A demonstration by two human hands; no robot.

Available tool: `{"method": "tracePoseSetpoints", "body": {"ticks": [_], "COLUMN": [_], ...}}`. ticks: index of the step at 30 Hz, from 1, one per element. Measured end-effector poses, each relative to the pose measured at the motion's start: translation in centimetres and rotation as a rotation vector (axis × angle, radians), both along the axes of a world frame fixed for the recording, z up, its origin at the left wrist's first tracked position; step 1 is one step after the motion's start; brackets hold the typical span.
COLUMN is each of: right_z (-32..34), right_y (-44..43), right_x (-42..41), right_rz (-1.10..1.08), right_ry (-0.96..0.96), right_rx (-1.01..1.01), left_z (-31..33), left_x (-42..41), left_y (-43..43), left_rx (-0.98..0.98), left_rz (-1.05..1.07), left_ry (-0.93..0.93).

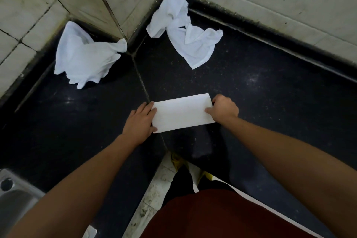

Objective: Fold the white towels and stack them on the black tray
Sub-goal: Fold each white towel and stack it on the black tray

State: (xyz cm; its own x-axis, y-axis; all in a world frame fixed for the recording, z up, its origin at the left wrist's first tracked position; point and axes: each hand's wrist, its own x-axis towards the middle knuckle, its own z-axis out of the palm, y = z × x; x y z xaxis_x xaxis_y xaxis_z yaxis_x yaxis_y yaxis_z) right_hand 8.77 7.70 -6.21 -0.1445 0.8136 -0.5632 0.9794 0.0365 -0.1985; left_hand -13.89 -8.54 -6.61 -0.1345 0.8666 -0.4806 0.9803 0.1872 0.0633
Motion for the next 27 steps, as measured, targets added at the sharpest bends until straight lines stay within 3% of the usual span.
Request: {"method": "tracePoseSetpoints", "body": {"ticks": [7, 13, 18, 27], "right_z": [0.5, 3.4, 3.5, -0.1], "right_y": [0.9, 0.1, -3.0, -7.3], "right_x": [-0.5, -2.5, -7.9, -14.1], "right_rz": [-0.441, -0.126, 0.064, 0.278], "right_ry": [0.329, 0.351, 0.380, 0.191], "right_rx": [-0.285, -0.124, -0.177, -0.185], "left_z": [-0.3, 0.0, 0.5, 0.6], "left_x": [-0.6, -1.3, -3.0, -4.5], "left_y": [0.2, -0.7, -2.8, -7.3], "left_rx": [-0.011, 0.132, 0.182, 0.167], "left_rz": [0.035, 0.158, 0.281, 0.411], "left_ry": [-0.030, -0.109, -0.107, -0.136]}}
